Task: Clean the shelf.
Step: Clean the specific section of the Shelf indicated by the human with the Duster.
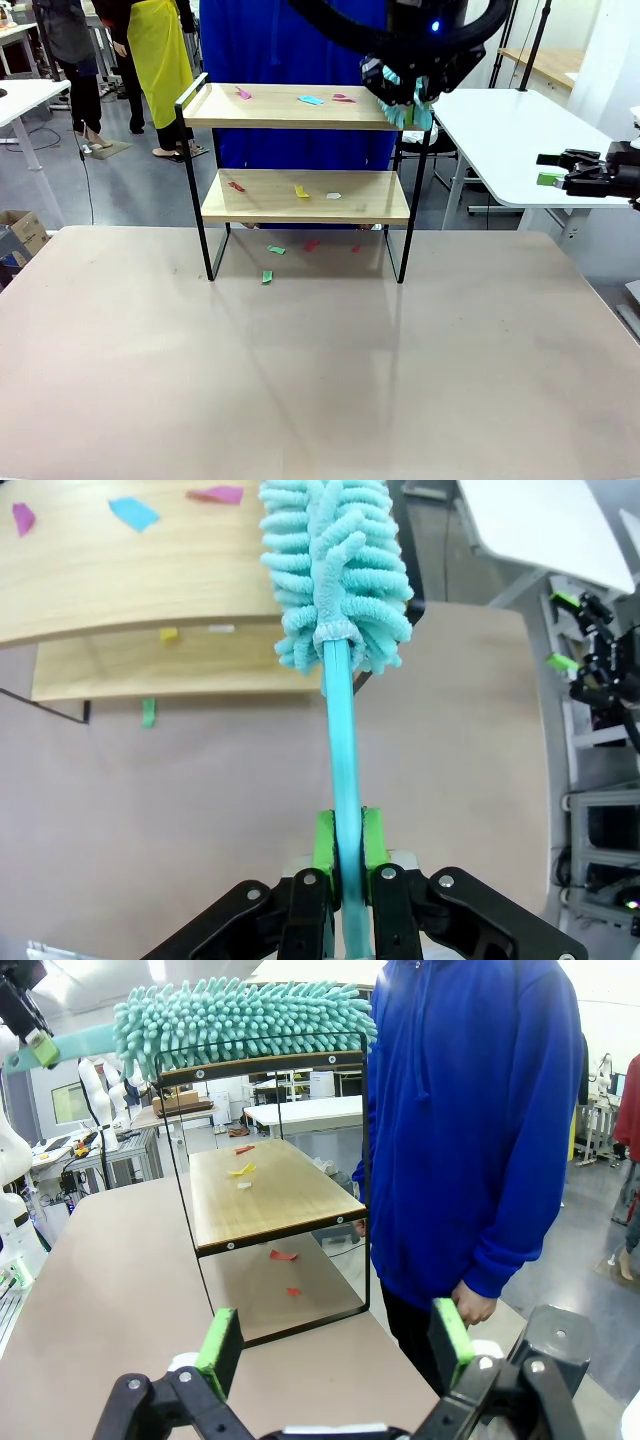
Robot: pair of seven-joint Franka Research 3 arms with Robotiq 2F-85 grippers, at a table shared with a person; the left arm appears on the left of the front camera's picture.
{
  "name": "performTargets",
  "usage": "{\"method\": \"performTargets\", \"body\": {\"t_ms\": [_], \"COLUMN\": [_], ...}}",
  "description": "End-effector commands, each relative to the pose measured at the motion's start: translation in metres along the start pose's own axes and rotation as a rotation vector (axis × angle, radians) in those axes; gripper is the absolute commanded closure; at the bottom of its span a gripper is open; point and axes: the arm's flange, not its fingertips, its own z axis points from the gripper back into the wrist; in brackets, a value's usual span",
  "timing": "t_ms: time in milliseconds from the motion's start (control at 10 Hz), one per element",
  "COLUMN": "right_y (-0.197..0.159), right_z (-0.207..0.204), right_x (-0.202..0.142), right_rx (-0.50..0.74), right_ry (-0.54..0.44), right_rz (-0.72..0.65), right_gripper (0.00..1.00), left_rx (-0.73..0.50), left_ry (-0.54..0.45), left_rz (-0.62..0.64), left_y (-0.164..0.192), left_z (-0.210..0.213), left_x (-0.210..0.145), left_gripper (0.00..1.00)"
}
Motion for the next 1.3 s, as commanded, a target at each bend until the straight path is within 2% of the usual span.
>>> {"method": "performTargets", "body": {"t_ms": [0, 100, 200, 300, 500, 800, 1000, 1200], "right_y": [0.001, 0.001, 0.001, 0.001, 0.001, 0.001, 0.001, 0.001], "right_z": [-0.001, -0.001, -0.001, -0.001, -0.001, -0.001, -0.001, -0.001], "right_x": [0.004, 0.004, 0.004, 0.004, 0.004, 0.004, 0.004, 0.004], "right_rx": [-0.002, -0.002, -0.002, -0.002, -0.002, -0.002, -0.002, -0.002], "right_ry": [0.011, 0.011, 0.011, 0.011, 0.011, 0.011, 0.011, 0.011], "right_rz": [-0.006, -0.006, -0.006, -0.006, -0.006, -0.006, -0.006, -0.006], "right_gripper": [0.00, 0.00, 0.00, 0.00, 0.00, 0.00, 0.00, 0.00], "left_rx": [-0.031, -0.043, -0.005, -0.005, 0.004, 0.042, 0.111, 0.224], "left_ry": [0.051, 0.101, 0.026, 0.026, 0.086, 0.196, 0.272, 0.304], "left_rz": [0.032, 0.057, 0.013, 0.013, 0.029, 0.015, 0.008, 0.003], "left_y": [0.021, 0.022, 0.002, 0.002, 0.015, 0.064, 0.108, 0.158], "left_z": [-0.003, -0.001, -0.006, -0.006, -0.004, -0.002, -0.008, -0.011], "left_x": [-0.010, -0.007, -0.002, -0.002, 0.007, 0.042, 0.054, 0.057], "left_gripper": [0.87, 0.87, 0.87, 0.87, 0.87, 0.87, 0.87, 0.87]}}
